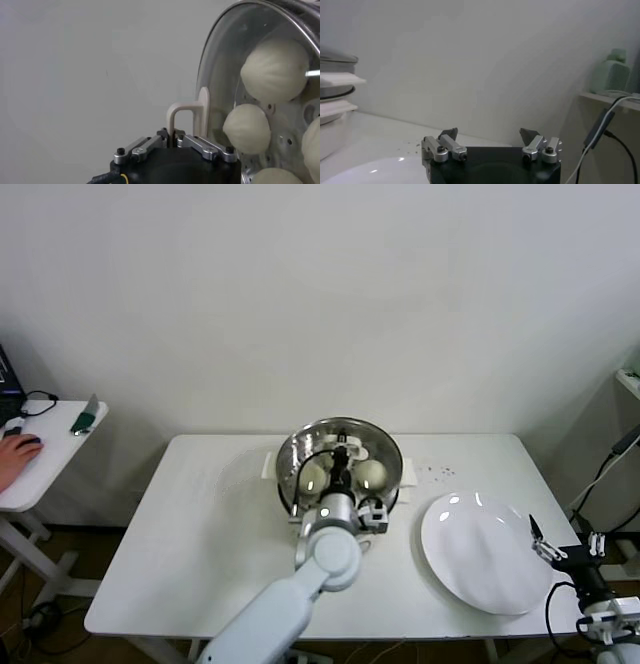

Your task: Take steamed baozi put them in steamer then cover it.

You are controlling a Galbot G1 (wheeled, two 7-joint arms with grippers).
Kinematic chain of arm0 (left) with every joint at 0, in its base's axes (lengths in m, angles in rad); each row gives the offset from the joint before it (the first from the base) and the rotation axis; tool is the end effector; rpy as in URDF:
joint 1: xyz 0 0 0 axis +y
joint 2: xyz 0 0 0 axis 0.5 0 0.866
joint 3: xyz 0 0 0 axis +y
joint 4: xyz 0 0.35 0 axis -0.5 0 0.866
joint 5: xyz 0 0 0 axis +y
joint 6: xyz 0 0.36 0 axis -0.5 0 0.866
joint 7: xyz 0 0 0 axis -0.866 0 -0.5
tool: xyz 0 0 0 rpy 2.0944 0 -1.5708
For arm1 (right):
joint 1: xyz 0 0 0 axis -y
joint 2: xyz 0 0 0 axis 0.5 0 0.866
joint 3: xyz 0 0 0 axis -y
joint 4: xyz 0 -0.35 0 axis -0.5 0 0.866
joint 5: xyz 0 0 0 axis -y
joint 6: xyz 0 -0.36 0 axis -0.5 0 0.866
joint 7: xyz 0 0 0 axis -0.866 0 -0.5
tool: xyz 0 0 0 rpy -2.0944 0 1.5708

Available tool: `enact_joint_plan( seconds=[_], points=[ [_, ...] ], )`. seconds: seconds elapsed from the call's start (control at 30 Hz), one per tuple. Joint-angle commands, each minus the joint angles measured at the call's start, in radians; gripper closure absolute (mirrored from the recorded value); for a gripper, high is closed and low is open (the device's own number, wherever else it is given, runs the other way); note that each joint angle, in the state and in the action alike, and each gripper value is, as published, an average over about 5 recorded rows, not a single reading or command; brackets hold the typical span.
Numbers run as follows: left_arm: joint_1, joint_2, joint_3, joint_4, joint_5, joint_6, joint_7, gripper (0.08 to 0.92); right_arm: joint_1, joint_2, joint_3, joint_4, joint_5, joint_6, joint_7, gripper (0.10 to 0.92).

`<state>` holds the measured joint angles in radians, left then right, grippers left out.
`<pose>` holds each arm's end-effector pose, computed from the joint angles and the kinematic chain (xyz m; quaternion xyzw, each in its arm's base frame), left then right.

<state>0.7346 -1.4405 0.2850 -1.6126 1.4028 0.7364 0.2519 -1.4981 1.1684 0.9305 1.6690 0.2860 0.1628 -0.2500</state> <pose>0.3489 -0.2144 -0.2718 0.0366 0.7063 0.7069 0.0144 0.1941 -0.2537 -0.3540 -0.0219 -0.9926 0.1118 0.0422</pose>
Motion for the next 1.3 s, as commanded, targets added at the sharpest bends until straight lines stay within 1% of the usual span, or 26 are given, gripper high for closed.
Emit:
enact_joint_plan(
  seconds=[0.03, 0.5, 0.67, 0.77, 0.87, 1.07, 1.3],
  points=[
    [0.008, 0.011, -0.003, 0.008, -0.014, 0.049, -0.009, 0.851, 0.0, 0.001, 0.001, -0.002, -0.002, 0.001, -0.004, 0.203],
    [0.023, 0.01, -0.009, 0.011, -0.029, 0.049, -0.032, 0.851, 0.001, 0.001, 0.001, -0.007, -0.005, 0.005, -0.02, 0.203],
    [0.028, 0.007, -0.011, -0.002, -0.032, 0.048, -0.019, 0.851, 0.001, 0.0, 0.001, -0.007, -0.006, 0.006, -0.028, 0.203],
    [0.027, 0.02, -0.009, -0.029, -0.039, 0.049, -0.007, 0.838, 0.001, -0.002, 0.002, -0.007, -0.006, 0.005, -0.032, 0.203],
    [0.026, 0.041, -0.005, -0.069, -0.052, 0.049, 0.003, 0.776, 0.003, -0.005, 0.003, -0.008, -0.004, 0.0, -0.033, 0.203],
    [0.042, 0.091, -0.004, -0.166, -0.085, 0.049, 0.012, 0.603, 0.004, -0.006, 0.0, 0.003, -0.004, -0.035, -0.019, 0.203],
    [0.11, 0.16, -0.012, -0.324, -0.131, 0.049, 0.014, 0.395, 0.016, -0.01, -0.005, 0.017, -0.016, -0.085, 0.005, 0.203]
  ],
)
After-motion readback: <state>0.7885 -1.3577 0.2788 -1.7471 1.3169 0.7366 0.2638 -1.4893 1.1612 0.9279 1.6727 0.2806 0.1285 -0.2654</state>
